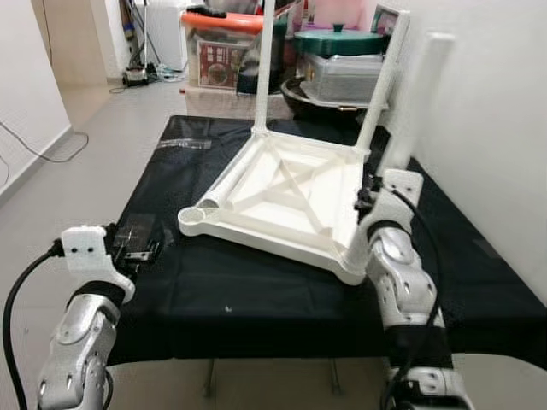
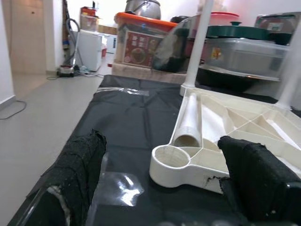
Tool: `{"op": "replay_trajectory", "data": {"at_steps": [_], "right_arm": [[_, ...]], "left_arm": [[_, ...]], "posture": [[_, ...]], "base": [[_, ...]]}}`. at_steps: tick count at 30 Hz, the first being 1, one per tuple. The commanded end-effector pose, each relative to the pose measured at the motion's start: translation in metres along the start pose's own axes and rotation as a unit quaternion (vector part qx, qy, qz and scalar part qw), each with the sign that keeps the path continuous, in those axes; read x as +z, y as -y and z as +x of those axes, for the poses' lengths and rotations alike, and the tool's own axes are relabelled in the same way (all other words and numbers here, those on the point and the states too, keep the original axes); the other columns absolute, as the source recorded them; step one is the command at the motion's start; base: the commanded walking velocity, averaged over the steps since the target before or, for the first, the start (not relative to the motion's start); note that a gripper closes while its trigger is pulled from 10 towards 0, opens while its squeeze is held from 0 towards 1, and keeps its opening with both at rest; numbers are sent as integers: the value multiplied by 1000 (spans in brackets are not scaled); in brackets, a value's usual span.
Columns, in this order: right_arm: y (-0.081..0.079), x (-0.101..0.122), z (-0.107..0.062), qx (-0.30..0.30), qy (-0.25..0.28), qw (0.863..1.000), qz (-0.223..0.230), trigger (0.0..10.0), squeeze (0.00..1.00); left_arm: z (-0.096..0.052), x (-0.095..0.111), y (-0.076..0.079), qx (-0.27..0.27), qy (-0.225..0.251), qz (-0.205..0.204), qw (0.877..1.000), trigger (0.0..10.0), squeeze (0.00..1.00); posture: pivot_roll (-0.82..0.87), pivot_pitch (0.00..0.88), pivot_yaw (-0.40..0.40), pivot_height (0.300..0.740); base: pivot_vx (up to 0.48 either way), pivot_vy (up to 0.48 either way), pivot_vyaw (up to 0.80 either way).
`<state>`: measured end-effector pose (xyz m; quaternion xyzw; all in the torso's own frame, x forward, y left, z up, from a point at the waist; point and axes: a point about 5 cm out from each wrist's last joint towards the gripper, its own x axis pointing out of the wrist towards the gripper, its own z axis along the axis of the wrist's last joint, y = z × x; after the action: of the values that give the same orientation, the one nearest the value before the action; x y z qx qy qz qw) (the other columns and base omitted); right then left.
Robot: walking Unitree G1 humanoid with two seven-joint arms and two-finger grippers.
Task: Building children table
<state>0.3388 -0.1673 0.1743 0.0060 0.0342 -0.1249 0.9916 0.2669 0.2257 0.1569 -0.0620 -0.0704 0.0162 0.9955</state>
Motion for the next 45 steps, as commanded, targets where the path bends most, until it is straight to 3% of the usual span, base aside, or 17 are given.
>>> {"op": "replay_trajectory", "data": {"at_steps": [1,3,7,8,12,17,24,25,28,29,30,32,34,41,42,44,45], "right_arm": [[2,-23,-9,23,-42,999,-16,10000,765],[-12,-13,-10,93,-17,995,6,10000,1000],[-38,17,2,216,39,975,32,10000,1000],[-44,35,6,278,70,957,43,10000,0],[-54,73,-1,470,134,872,33,10000,0],[-66,56,-14,588,94,803,-16,10000,0],[-89,32,-20,644,70,761,-38,10000,0],[-95,29,-22,656,71,751,-29,0,0],[-101,27,-22,647,72,759,-8,0,0],[-101,22,-10,579,49,814,-19,0,0],[-101,22,-10,579,49,814,-19,0,0],[-70,3,26,292,-34,956,-4,0,0],[-48,-7,32,164,-64,984,8,0,0],[-3,-30,15,-14,-102,995,11,0,0],[-9,-33,4,16,-107,994,17,10000,0],[-23,-27,-10,89,-87,991,42,10000,0],[-29,-16,-12,129,-48,989,59,10000,1000]], "left_arm": [[1,0,2,-5,-2,-2,1000,10000,0],[2,0,3,-6,-2,-3,1000,10000,0],[5,0,3,-8,-2,-4,1000,10000,0],[5,0,2,-7,-2,-4,1000,10000,0],[5,-1,0,-1,1,-5,1000,10000,0],[6,-1,0,0,2,-5,1000,10000,0],[6,-2,2,-1,2,-5,1000,10000,0],[5,-2,3,-1,2,-5,1000,10000,0],[4,-2,3,0,2,-5,1000,10000,0],[3,-2,3,0,2,-6,1000,10000,0],[3,-2,3,0,2,-6,1000,10000,0],[2,-1,3,0,4,-8,1000,10000,0],[2,0,3,-1,4,-8,1000,10000,0],[2,1,3,-4,4,-9,1000,10000,0],[1,1,3,-5,3,-9,1000,10000,0],[2,2,2,-8,1,-9,1000,10000,0],[2,1,2,-8,0,-9,1000,10000,0]], "posture": [[20,0,-58,740],[26,0,-63,740],[31,0,-67,740],[36,0,-77,740],[51,0,-93,740],[61,0,-99,740],[85,0,-113,740],[87,0,-115,740],[90,0,-116,740],[79,0,-112,740],[79,0,-112,740],[67,0,-104,740],[57,0,-97,740],[34,0,-69,740],[22,0,-57,740],[22,0,-57,740],[22,0,-53,740]], "base": [[0,0,0],[0,0,0],[0,0,0],[0,0,0],[0,0,0],[0,0,0],[0,0,0],[0,0,0],[0,0,0],[0,0,0],[0,0,0],[0,0,0],[0,0,0],[0,0,0],[0,0,0],[0,0,0],[0,0,0]]}}
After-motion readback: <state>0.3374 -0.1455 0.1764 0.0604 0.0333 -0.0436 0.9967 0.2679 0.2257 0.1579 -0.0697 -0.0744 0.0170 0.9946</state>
